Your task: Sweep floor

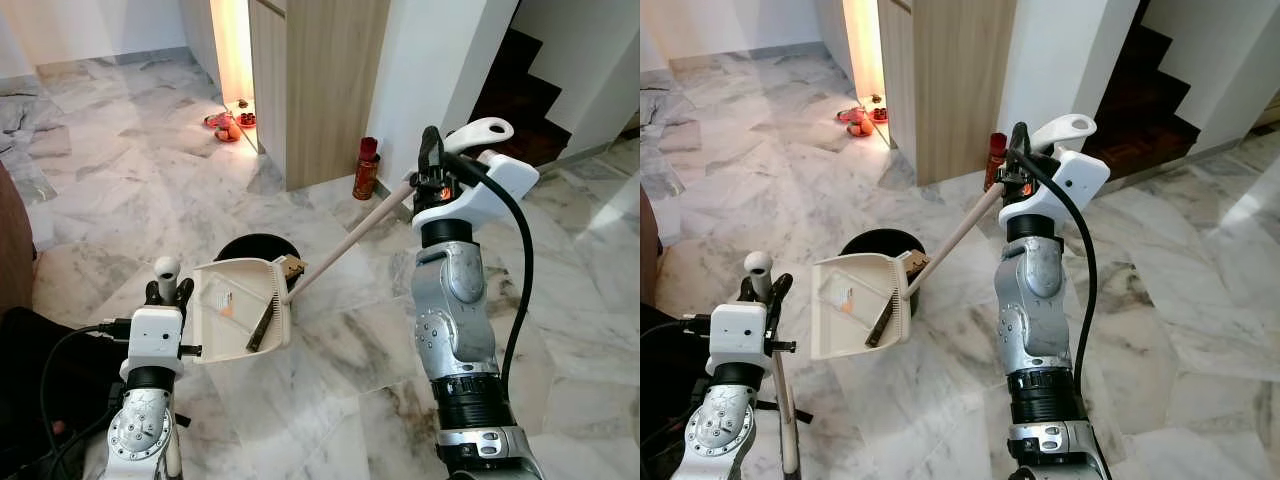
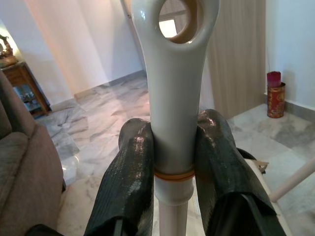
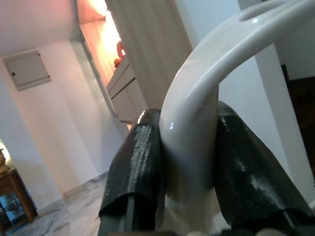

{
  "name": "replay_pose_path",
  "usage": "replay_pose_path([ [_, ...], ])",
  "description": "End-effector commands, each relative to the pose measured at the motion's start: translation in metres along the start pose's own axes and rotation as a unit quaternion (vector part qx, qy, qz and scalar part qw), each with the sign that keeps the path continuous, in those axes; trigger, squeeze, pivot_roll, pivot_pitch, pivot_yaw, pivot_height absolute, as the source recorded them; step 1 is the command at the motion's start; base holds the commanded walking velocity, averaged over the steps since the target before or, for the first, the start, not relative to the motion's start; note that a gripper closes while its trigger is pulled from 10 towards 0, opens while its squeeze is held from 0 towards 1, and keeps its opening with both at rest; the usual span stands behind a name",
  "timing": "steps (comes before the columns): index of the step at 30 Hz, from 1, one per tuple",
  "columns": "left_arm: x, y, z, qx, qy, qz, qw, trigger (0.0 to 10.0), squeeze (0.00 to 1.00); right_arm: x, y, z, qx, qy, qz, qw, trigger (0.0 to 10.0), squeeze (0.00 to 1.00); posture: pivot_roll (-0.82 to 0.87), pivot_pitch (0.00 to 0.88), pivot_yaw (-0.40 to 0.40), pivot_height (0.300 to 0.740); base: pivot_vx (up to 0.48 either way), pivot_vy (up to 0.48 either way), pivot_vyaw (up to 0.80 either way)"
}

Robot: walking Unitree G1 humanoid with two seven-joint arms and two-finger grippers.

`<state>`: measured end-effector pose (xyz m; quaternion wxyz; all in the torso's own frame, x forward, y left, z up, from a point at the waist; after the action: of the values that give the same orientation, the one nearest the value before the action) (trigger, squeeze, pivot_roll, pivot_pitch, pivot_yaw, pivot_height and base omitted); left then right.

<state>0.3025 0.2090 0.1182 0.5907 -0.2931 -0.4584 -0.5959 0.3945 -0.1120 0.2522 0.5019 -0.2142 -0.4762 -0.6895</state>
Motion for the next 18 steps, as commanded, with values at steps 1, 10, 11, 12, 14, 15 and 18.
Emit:
replay_pose_path([
  [1,0.0093,0.0030,0.0023,0.008,0.002,-0.019,1.000,10.0,0.00,0.0136,0.0044,0.0129,0.018,0.017,-0.028,0.999,10.0,0.00,0.11,0.039,-0.064,0.740,0.304,0.000,0.00],
  [10,0.0091,0.0036,0.0030,0.011,0.002,-0.018,1.000,10.0,0.00,0.0135,0.0045,0.0149,0.024,0.015,-0.027,0.999,10.0,0.00,0.11,0.044,-0.066,0.740,0.303,0.000,0.00],
  [11,0.0092,0.0036,0.0031,0.012,0.002,-0.018,1.000,10.0,0.00,0.0135,0.0045,0.0150,0.024,0.015,-0.027,0.999,10.0,0.00,0.11,0.044,-0.067,0.740,0.304,0.000,0.00],
  [12,0.0092,0.0036,0.0031,0.012,0.002,-0.018,1.000,10.0,0.00,0.0134,0.0044,0.0150,0.024,0.016,-0.027,0.999,10.0,0.00,0.11,0.044,-0.067,0.740,0.304,0.000,0.00],
  [14,0.0093,0.0036,0.0035,0.014,0.002,-0.018,1.000,10.0,0.00,0.0133,0.0044,0.0154,0.025,0.015,-0.027,0.999,10.0,0.00,0.11,0.045,-0.068,0.740,0.304,0.000,0.00],
  [15,0.0096,0.0036,0.0042,0.015,0.003,-0.019,1.000,10.0,0.00,0.0133,0.0043,0.0159,0.026,0.015,-0.027,0.999,10.0,0.00,0.11,0.045,-0.068,0.740,0.304,0.000,0.00],
  [18,0.0107,0.0042,0.0062,0.019,0.003,-0.021,1.000,10.0,0.00,0.0139,0.0044,0.0180,0.030,0.016,-0.028,0.999,10.0,0.00,0.11,0.047,-0.069,0.740,0.304,0.000,0.16],
])
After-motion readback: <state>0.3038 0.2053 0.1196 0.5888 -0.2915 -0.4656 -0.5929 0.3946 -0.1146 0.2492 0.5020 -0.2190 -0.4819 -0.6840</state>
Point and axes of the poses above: a point about 5 cm out from each wrist's last joint towards the gripper, its own y axis pointing out of the wrist towards the gripper, its own x axis along the axis of the wrist's last joint, z = x × y, the point moved 6 cm from there along y, pointing out of the wrist towards the gripper, and after that the axes turned 7 degrees about y, right-handed, at the moved point
